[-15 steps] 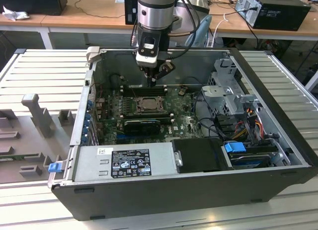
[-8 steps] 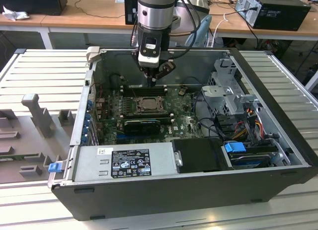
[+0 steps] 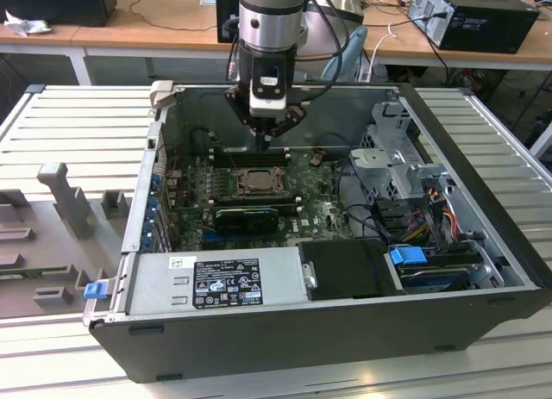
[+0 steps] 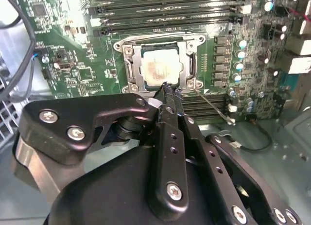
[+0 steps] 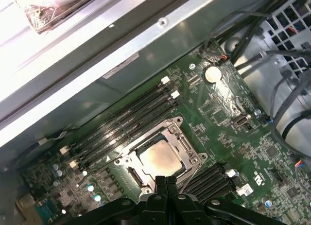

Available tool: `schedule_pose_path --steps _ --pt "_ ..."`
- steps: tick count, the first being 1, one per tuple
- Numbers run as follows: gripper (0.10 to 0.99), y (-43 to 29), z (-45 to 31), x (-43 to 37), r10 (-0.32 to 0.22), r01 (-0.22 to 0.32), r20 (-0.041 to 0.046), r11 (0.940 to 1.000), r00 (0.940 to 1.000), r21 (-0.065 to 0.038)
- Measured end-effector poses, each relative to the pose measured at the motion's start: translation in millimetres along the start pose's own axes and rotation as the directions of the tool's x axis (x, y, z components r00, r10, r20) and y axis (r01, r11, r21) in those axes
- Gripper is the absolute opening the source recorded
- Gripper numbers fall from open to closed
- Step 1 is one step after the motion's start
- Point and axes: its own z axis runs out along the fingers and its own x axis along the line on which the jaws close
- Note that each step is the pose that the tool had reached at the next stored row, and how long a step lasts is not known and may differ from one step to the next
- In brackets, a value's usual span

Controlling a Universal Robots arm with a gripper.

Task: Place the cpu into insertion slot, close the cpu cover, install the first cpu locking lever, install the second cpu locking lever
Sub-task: 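Install the first cpu locking lever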

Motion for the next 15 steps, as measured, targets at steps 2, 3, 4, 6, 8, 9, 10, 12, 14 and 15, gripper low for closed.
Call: schedule_pose_path --steps 2,3,4,6,8,9,10,12,14,15 --pt "0.106 0.0 0.0 0.0 -0.027 0.027 -0.0004 0.9996 0.9996 0.0" --pt "0.106 0.0 0.0 0.0 -0.043 0.043 -0.0006 0.9991 0.9991 0.001" --pt "0.106 0.0 0.0 0.0 -0.058 0.058 -0.0008 0.9983 0.9983 0.001" --pt "0.106 0.0 0.1 0.0 -0.093 0.093 -0.0013 0.9956 0.9956 0.001" --pt "0.106 0.0 0.1 0.0 -0.122 0.122 -0.0016 0.9925 0.9925 0.001" --pt "0.106 0.0 0.1 0.0 -0.134 0.134 -0.0018 0.991 0.991 0.001" --pt "0.106 0.0 0.2 0.0 -0.159 0.159 -0.002 0.9873 0.9873 0.001" --pt "0.106 0.0 0.2 0.0 -0.185 0.185 -0.0022 0.9827 0.9827 0.002" --pt "0.106 0.0 0.2 0.0 -0.207 0.207 -0.0023 0.9783 0.9783 0.002" --pt "0.106 0.0 0.2 0.0 -0.218 0.218 -0.0024 0.976 0.976 0.002"
